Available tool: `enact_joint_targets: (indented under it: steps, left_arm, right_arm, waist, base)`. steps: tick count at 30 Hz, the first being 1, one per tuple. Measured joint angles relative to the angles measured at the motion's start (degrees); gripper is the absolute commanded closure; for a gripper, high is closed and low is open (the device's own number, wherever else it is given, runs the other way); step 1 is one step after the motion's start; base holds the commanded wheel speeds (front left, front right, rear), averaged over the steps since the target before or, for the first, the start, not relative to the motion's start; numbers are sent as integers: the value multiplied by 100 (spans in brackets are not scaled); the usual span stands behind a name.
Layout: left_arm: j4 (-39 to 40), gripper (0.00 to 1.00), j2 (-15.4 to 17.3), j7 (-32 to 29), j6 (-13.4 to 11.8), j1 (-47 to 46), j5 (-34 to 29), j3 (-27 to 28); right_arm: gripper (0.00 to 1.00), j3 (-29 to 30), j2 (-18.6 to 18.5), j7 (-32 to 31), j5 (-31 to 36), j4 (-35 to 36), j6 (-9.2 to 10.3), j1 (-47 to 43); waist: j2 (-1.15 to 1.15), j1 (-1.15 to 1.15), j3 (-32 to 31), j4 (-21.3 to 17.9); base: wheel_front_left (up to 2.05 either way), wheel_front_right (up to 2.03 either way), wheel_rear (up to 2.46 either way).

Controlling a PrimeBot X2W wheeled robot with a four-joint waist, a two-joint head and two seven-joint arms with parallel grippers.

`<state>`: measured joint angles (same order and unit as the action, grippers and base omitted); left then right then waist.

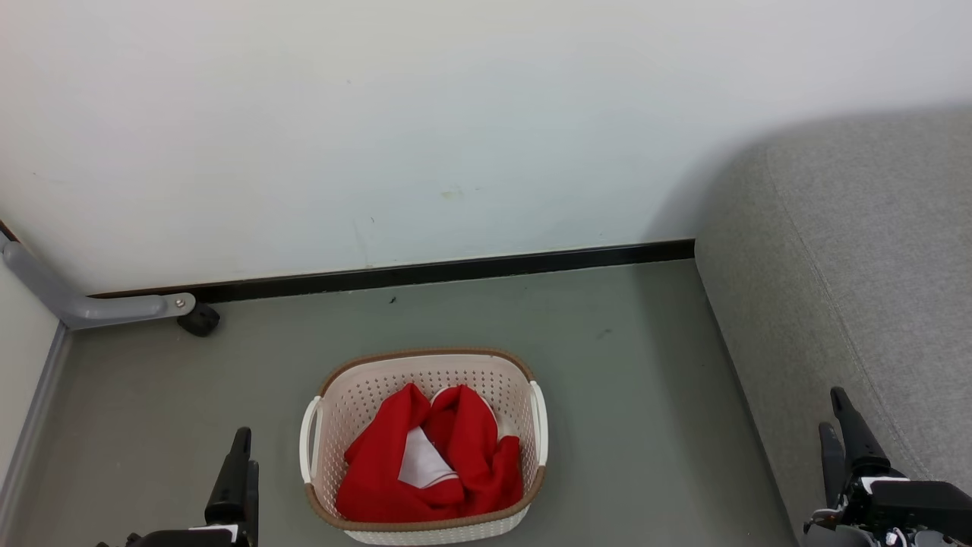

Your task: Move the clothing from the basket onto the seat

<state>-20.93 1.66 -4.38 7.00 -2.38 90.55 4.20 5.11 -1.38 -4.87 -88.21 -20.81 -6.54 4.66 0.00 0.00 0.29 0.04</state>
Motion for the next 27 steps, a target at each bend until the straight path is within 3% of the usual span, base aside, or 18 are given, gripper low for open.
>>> enact_joint_targets:
  steps: [27]
  left_arm:
    - [-190, 0, 274, 559, 4, -347, -987, -675]
  right_arm:
    - [0, -1007, -335, 580, 1438, -302, -1, 587]
  waist:
    - [0, 0, 11, -16]
  base:
    - [0, 0, 0]
